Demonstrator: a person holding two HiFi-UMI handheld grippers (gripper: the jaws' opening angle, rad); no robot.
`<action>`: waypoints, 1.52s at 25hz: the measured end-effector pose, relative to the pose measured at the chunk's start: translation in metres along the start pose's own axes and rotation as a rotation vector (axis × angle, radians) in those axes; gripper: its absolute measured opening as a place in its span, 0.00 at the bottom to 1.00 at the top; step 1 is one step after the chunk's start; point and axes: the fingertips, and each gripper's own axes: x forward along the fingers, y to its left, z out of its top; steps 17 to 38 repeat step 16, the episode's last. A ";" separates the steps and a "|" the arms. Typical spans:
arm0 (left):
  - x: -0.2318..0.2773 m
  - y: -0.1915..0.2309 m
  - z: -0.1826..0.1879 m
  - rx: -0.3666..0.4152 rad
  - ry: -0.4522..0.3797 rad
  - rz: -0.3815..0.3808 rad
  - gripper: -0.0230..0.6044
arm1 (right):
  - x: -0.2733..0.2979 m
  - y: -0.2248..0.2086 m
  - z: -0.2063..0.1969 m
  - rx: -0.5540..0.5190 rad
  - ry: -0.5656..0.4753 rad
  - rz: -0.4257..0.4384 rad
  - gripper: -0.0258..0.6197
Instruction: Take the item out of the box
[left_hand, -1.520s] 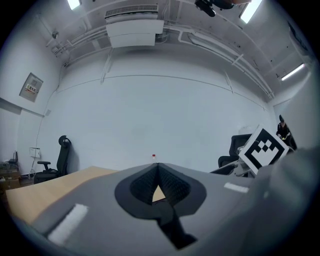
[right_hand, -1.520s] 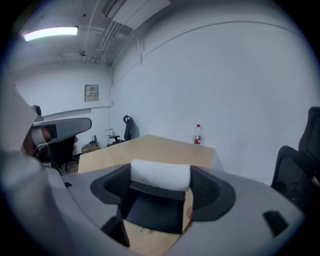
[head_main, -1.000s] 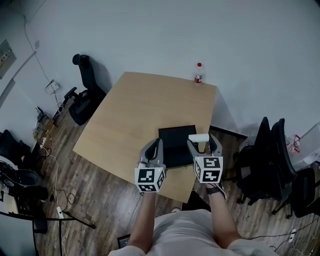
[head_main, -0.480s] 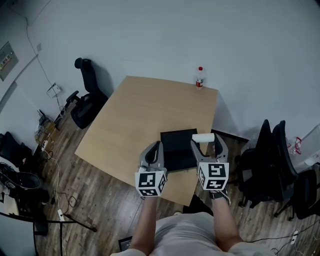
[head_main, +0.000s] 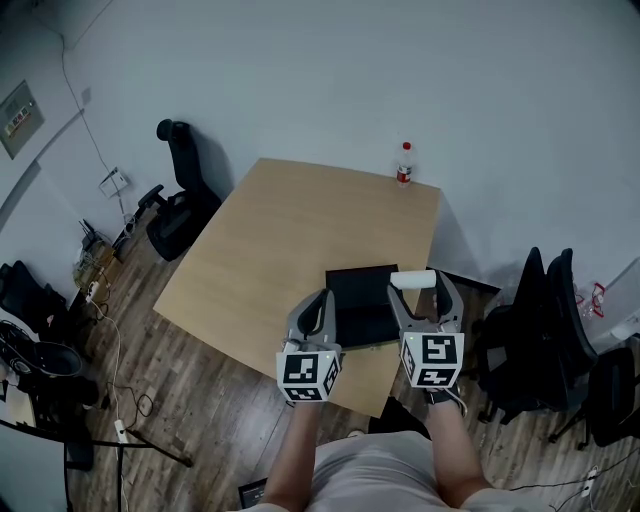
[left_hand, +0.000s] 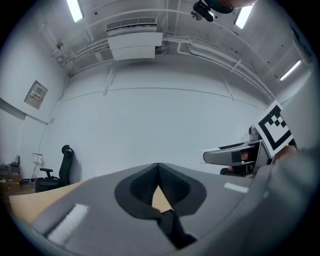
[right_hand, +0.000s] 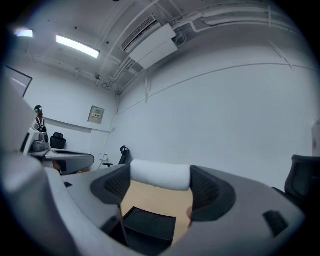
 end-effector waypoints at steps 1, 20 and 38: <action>0.000 0.001 0.001 0.001 -0.003 0.001 0.05 | 0.000 0.001 0.001 -0.003 -0.003 0.001 0.65; -0.010 0.008 0.013 0.002 -0.028 0.009 0.05 | -0.003 0.013 0.022 -0.042 -0.050 0.015 0.65; -0.010 0.008 0.013 0.002 -0.028 0.009 0.05 | -0.003 0.013 0.022 -0.042 -0.050 0.015 0.65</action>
